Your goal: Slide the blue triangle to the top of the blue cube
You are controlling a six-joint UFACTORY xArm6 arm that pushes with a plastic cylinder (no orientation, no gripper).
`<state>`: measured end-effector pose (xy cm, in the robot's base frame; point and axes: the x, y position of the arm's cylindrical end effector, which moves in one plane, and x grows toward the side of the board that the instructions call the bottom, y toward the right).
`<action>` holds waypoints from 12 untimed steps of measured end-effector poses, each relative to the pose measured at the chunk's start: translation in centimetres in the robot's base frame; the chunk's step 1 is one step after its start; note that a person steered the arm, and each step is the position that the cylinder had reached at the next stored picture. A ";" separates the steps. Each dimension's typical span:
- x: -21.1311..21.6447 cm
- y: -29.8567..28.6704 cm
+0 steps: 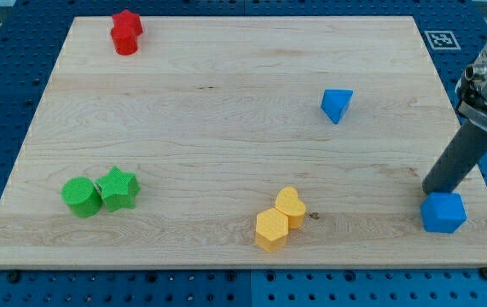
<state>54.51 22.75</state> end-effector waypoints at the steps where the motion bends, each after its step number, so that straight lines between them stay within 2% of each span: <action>1: 0.4 -1.7; 2: -1.3 -6.7; 4: -10.7 -15.0; 5: -16.9 -17.6; 6: -19.7 -15.2; 7: -16.7 -11.8; 8: -13.1 -10.7; 10: -11.6 -6.9; 12: -9.2 -6.0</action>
<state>45.33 16.73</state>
